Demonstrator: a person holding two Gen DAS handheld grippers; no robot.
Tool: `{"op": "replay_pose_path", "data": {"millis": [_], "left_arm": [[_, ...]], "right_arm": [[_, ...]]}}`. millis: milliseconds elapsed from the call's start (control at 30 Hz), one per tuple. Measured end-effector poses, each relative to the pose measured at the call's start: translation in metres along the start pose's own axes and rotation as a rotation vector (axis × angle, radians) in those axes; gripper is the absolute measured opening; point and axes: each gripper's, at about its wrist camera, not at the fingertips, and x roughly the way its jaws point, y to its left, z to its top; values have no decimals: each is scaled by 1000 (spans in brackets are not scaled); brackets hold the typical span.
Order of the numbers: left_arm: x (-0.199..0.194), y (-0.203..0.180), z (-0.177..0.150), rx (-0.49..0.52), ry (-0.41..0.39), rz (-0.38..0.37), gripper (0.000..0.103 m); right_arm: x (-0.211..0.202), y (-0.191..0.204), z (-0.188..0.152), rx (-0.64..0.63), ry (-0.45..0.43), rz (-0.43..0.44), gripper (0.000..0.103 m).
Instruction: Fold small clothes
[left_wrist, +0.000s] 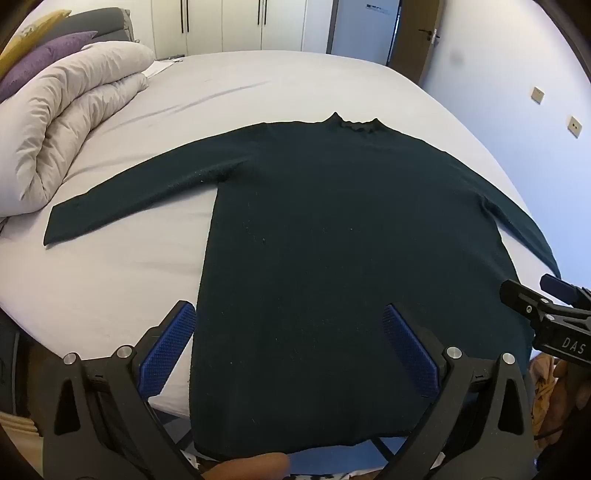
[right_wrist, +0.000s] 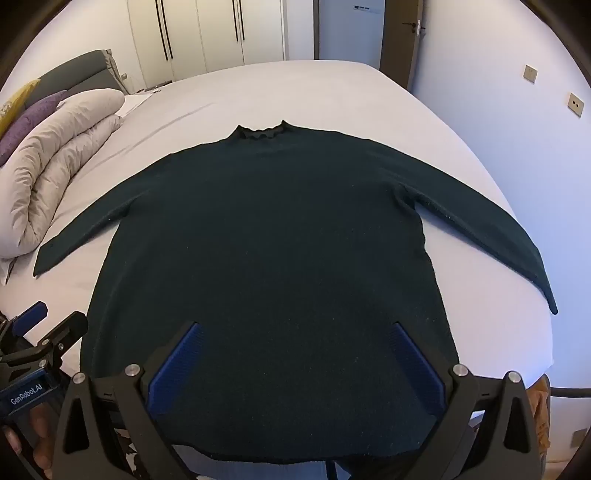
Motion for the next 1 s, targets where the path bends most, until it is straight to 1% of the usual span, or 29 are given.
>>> {"op": "replay_pose_path", "data": {"millis": [33,333,600,1000], "left_arm": [[0,1,0,-7,-1,-11,103],[5,0,-1,-1,5,0,103],[4,4,-3,-16,5,-8,103],[5,9,-3,-24,9,-20,103]], "right_arm": [[0,0,0,-2,-1,1,102],[0,0,1,-3,3,0,103],[5,-6,-1,0,6,4,102],[2,1,-3,-4,5,-3,103]]}}
